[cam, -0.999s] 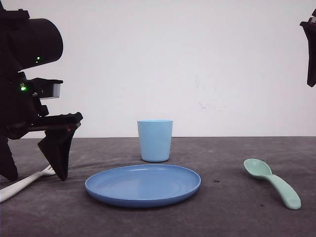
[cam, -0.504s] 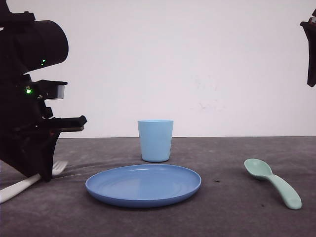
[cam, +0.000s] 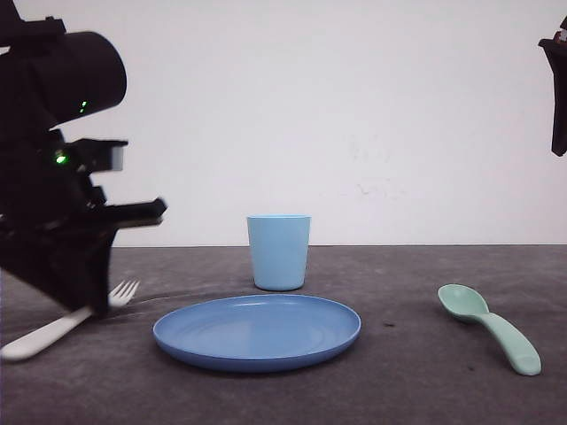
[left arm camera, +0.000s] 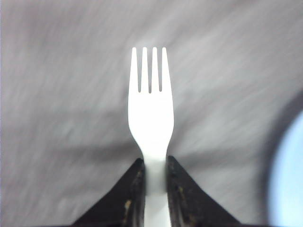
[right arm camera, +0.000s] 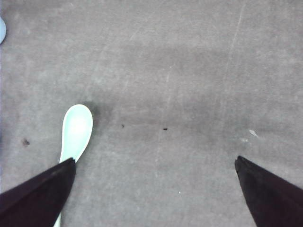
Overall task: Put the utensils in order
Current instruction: 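Lift the white fork with the left gripper toward the blue cup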
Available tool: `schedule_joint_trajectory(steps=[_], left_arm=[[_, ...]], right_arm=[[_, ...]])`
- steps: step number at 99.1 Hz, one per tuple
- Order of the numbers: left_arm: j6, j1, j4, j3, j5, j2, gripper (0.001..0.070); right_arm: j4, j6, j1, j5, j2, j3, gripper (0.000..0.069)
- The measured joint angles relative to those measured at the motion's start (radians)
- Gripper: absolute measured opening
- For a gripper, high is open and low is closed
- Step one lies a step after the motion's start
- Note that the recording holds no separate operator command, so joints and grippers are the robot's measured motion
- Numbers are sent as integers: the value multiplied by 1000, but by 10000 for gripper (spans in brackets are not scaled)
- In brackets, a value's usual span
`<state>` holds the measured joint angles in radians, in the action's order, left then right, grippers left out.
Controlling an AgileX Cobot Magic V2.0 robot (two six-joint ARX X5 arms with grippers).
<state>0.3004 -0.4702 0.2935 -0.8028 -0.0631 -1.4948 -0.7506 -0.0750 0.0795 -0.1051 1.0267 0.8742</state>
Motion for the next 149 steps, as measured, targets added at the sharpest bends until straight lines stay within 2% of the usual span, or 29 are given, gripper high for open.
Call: schedule_joint_trajectory(steps=[20, 35, 64, 88, 111, 149], left_arm=[[0, -3, -121, -72, 67, 43, 43], [0, -3, -286, -105, 143, 58, 43], [-17, -6, -724, -106, 148, 58, 43], [-37, -27, -990, -109, 149, 2, 43], [-89, -39, -1135, -115, 162, -151, 43], [-102, -45, -1134, -277, 220, -404, 43]], right_arm=[[-2, 0, 0, 0, 0, 0, 680], [-5, 0, 0, 0, 0, 0, 680], [-9, 0, 0, 0, 0, 0, 680], [-9, 0, 0, 0, 0, 0, 680], [-9, 0, 0, 0, 0, 0, 680], [-9, 0, 0, 0, 0, 0, 680]])
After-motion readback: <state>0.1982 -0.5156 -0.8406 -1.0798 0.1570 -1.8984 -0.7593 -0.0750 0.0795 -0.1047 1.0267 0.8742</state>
